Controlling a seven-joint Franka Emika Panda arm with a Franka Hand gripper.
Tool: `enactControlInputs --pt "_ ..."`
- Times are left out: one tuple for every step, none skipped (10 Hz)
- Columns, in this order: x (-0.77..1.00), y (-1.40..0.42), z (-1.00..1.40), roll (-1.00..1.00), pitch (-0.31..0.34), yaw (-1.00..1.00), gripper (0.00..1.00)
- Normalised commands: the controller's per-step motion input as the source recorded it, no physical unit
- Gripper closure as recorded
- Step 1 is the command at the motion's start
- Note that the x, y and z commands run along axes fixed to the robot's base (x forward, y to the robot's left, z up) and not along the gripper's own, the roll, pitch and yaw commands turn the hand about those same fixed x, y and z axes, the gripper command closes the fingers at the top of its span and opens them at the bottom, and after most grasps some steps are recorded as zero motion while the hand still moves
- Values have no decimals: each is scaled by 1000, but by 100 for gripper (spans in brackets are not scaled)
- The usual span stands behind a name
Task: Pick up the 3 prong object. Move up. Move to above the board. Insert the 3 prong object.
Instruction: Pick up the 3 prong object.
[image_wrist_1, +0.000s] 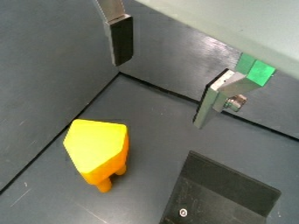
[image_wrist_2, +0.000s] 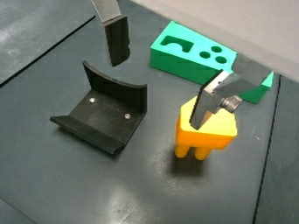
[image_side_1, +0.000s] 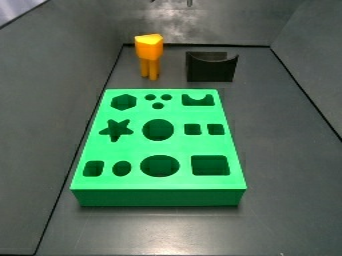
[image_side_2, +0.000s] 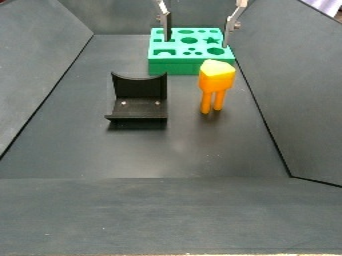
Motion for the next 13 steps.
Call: enactControlInputs --pt "-20 -34 -223 0 0 866 0" --pt "0 -9 -257 0 0 1000 0" --pt "0 0 -263 0 0 1000 0" --pt "0 -3 -263 0 0 1000 0" --pt "-26 -40 -280 0 0 1000 0" --pt "-123 -203 -271 4 0 940 0" --pt "-254 -329 -226 26 -3 806 0" --pt "-366 -371 -169 47 -27 760 0" --pt "-417 -371 -166 73 -70 751 0" --pt "-340 -229 -197 114 -84 577 0" --pt "-329 -91 -251 120 -50 417 0" --pt "-291 -34 -300 76 -43 283 0" --pt "-174 -3 -343 51 -43 180 0"
